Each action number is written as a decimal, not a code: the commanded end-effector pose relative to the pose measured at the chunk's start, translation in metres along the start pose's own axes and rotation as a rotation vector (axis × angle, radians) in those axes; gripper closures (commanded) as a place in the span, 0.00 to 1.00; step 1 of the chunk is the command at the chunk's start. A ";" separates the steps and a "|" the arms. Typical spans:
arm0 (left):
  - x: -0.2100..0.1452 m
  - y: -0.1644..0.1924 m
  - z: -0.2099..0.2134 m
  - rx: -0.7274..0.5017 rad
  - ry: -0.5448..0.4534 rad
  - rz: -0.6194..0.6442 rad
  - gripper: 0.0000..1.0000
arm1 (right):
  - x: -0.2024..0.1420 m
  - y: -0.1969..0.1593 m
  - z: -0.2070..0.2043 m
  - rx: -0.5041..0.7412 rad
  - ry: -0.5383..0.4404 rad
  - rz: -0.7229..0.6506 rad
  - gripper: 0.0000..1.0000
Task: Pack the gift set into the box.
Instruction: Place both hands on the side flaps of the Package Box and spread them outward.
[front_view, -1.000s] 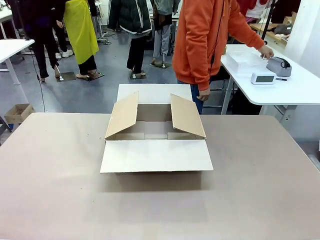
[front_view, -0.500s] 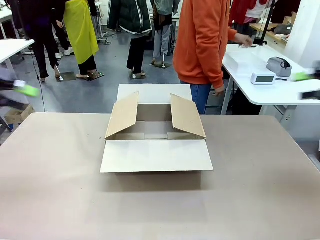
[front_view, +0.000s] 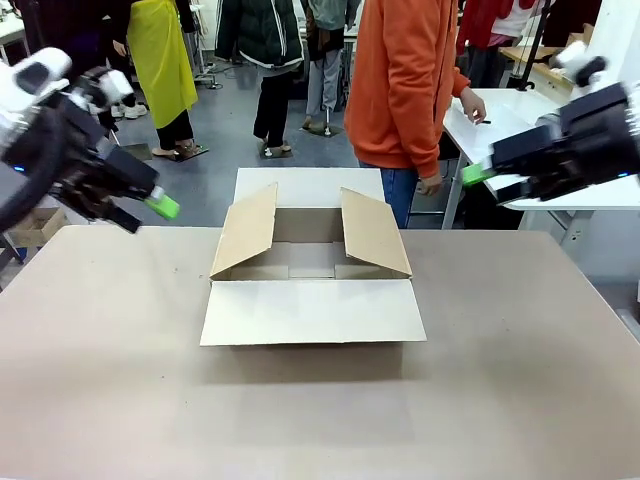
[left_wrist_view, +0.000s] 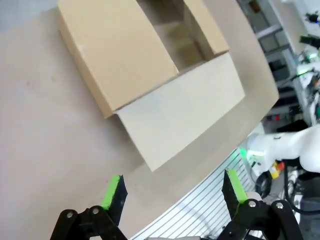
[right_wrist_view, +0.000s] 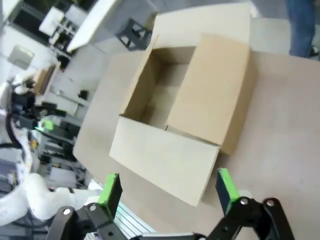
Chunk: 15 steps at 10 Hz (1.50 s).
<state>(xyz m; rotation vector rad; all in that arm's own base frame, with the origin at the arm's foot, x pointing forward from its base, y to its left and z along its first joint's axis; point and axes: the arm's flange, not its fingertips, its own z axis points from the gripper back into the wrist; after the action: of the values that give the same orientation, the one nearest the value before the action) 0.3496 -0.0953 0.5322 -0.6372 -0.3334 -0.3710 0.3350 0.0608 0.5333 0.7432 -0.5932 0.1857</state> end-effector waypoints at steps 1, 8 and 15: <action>0.006 -0.014 -0.022 0.014 0.045 -0.026 0.00 | -0.007 0.022 -0.023 0.000 0.038 0.041 0.00; 0.140 -0.067 -0.123 0.527 0.003 0.184 0.00 | -0.047 0.068 -0.153 -0.331 -0.027 0.145 0.00; 0.144 -0.064 -0.134 0.491 -0.023 0.160 0.00 | -0.052 0.070 -0.157 -0.313 -0.018 0.172 0.00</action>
<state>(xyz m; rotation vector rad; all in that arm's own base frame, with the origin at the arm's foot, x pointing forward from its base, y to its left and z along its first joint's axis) 0.4704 -0.2576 0.5252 -0.1808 -0.3745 -0.1162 0.3340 0.2221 0.4535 0.3992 -0.6769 0.2419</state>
